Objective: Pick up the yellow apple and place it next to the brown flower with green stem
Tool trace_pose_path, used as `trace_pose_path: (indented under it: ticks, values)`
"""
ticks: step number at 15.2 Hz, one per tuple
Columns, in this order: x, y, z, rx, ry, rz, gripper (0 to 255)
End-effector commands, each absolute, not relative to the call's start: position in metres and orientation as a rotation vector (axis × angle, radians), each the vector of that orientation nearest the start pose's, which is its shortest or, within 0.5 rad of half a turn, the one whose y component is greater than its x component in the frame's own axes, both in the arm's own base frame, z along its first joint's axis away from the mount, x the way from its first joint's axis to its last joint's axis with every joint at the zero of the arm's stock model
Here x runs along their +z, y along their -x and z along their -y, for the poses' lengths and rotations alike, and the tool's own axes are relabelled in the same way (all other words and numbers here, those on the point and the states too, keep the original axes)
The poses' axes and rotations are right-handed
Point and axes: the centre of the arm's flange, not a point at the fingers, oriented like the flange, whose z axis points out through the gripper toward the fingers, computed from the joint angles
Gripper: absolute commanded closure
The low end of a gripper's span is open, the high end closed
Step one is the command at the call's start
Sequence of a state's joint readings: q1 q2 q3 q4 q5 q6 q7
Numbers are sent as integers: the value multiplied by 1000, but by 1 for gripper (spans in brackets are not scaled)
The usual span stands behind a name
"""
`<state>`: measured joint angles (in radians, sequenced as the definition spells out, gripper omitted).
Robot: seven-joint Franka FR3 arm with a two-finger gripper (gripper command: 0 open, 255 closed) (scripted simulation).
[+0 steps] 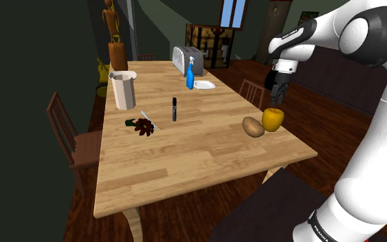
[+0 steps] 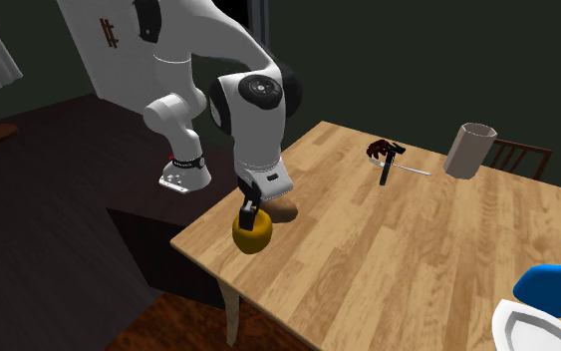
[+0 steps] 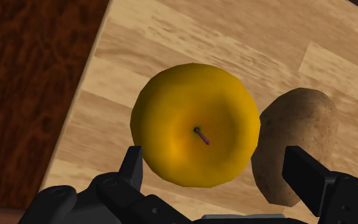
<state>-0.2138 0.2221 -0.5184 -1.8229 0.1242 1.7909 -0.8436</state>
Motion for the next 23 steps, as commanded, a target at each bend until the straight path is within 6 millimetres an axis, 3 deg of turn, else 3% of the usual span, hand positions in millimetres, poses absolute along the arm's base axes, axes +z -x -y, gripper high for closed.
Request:
trace_pose_path:
  ticks: [1, 10, 11, 20, 23]
  values:
    - [400, -451, 371, 226, 2969, 102, 0]
    - [397, -450, 370, 226, 2968, 102, 0]
    - [397, -450, 370, 226, 2968, 102, 255]
    - [397, -450, 370, 226, 2969, 102, 255]
    - [413, -450, 370, 226, 2969, 102, 255]
